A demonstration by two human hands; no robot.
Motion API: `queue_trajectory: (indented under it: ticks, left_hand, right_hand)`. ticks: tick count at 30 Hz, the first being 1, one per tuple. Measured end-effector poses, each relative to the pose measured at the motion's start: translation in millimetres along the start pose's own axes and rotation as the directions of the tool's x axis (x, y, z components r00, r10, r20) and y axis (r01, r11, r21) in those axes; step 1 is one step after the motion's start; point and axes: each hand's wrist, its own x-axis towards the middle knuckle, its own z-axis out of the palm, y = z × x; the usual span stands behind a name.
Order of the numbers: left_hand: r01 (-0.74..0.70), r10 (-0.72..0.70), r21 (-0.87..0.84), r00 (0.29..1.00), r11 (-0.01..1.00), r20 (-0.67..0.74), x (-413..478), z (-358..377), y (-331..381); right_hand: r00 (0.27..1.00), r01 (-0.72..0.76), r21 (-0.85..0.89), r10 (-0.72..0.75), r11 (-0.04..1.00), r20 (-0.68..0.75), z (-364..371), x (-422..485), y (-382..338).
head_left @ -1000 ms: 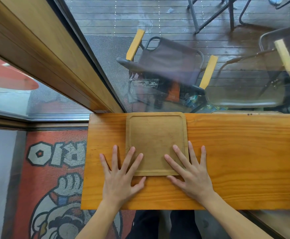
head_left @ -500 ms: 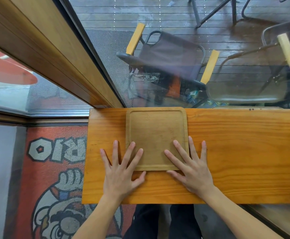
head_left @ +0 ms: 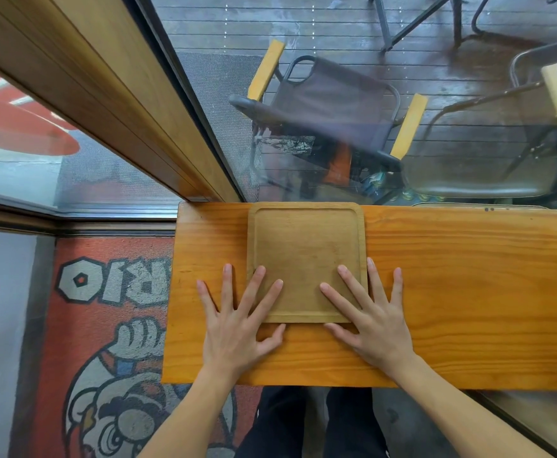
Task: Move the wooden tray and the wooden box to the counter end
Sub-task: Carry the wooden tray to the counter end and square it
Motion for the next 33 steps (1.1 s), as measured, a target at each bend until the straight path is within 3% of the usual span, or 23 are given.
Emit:
queue_trajectory:
  ticks: [20,26,30,33]
  left_hand:
    - [-0.008,0.009,-0.017,0.999,1.0,0.043,1.2,0.2,-0.4]
    - [0.04,-0.033,-0.018,0.96,0.999,0.279,-3.0,-25.5,2.6]
    - [0.065,-0.037,-0.043,0.882,0.997,0.47,-0.3,-74.2,1.0]
    - [0.255,-0.186,-0.088,0.862,0.963,0.472,-15.2,-112.6,17.2]
  right_hand:
    - [0.999,0.019,0.026,-0.018,0.999,-0.039,3.4,0.9,0.1]
    - [0.977,-0.067,0.138,0.037,0.988,0.21,-26.3,-0.1,-5.2]
    - [0.861,-0.21,0.244,0.061,0.947,0.505,-80.6,15.3,-6.7]
    - [0.857,-0.395,0.403,0.174,0.826,0.485,-125.9,0.9,-19.3]
